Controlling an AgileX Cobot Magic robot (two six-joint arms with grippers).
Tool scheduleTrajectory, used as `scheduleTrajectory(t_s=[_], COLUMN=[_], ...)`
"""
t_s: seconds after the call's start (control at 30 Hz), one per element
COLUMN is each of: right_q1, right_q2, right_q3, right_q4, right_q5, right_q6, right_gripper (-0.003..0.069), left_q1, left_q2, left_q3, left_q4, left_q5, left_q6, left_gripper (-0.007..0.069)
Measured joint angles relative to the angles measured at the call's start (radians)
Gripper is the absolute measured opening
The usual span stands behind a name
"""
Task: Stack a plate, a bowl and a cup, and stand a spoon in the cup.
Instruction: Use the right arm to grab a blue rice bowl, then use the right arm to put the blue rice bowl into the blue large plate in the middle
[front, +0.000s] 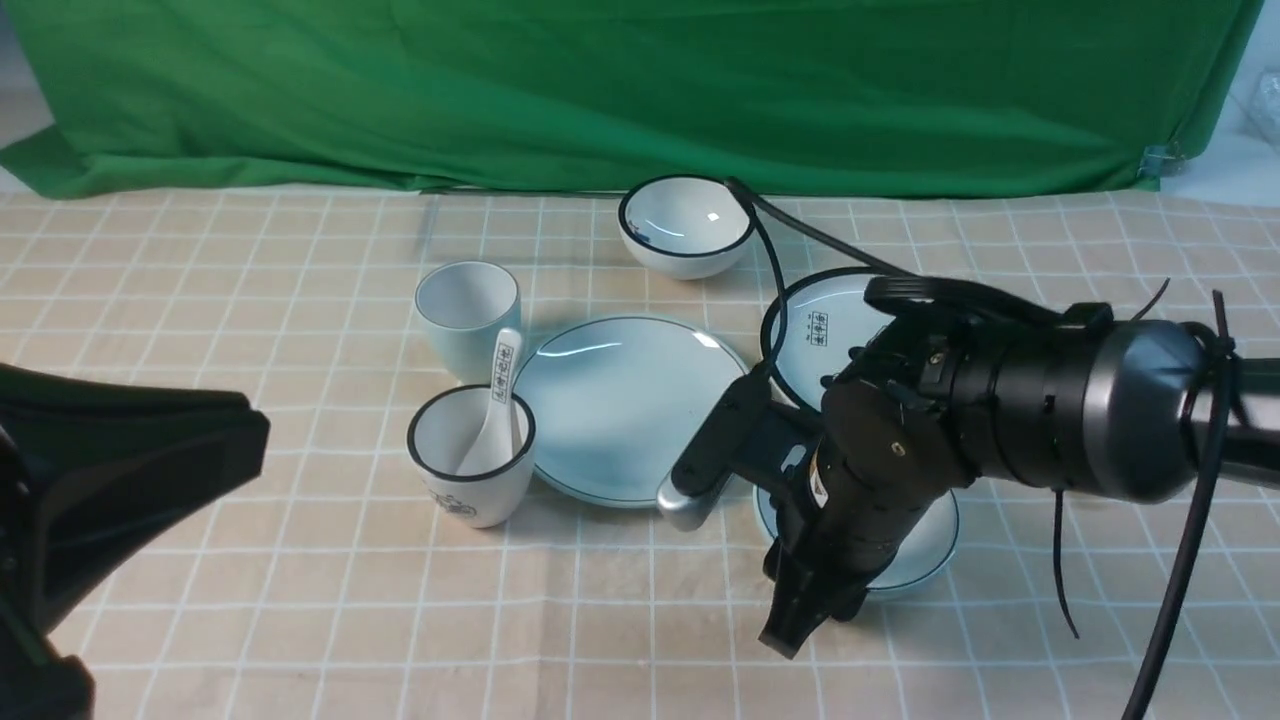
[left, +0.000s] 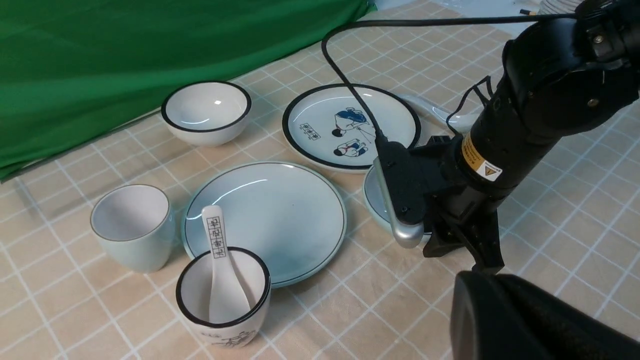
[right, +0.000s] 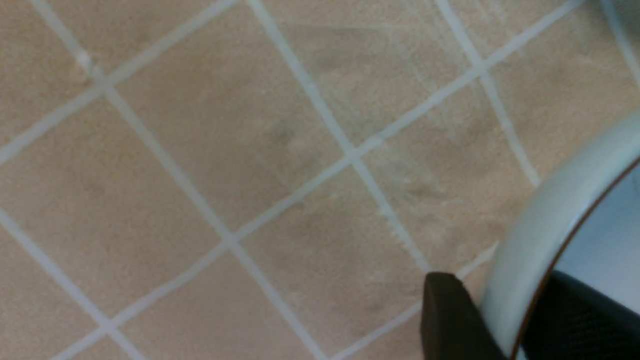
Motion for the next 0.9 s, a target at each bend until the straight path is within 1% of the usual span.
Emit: scheduleTrajectory(t_s=[0.03, 0.1, 0.2, 0.27, 0.37, 0.43, 0.53, 0.73, 0.9], right_q1=[0.0, 0.001, 0.002, 0.006, 0.024, 0.032, 0.033, 0.033, 0.039], right_q2=[0.0, -0.001, -0.014, -0.021, -0.034, -0.028, 0.048, 0.199, 0.303], right_q3=[0.0, -0.004, -0.043, -0.076, -0.174, -0.256, -0.392, -0.515, -0.58], right_q4=[0.0, -0.006, -0.013, -0.009, 0.004, 0.009, 0.012, 0.022, 0.032], right_q5=[-0.001, -0.003, 0.038, 0.061, 0.07, 0.054, 0.033, 0.038, 0.047], right_q6=[0.0, -0.001, -0.001, -0.001, -0.003, -0.026, -0.063, -0.082, -0.083], right_gripper=[0.0202, 0.0151, 0.0099, 0.0085, 0.0085, 0.0085, 0.0085, 0.0085, 0.0085], left_q1=[0.0, 0.0, 0.0, 0.0, 0.0, 0.0, 0.0, 0.0, 0.0], left_q2=[0.0, 0.0, -0.001, -0.001, -0.001, -0.001, -0.001, -0.001, -0.001], left_q3=[0.0, 0.0, 0.0, 0.0, 0.0, 0.0, 0.0, 0.0, 0.0], left_q4=[0.0, 0.004, 0.015, 0.026, 0.038, 0.04, 0.04, 0.048, 0.09], left_q5=[0.0, 0.0, 0.0, 0.0, 0.0, -0.003, -0.015, -0.019, -0.034], left_q6=[0.0, 0.0, 0.0, 0.0, 0.0, 0.0, 0.0, -0.008, -0.053], left_gripper=[0.0021, 0.0021, 0.0021, 0.0021, 0.0021, 0.0021, 0.0021, 0.0021, 0.0021])
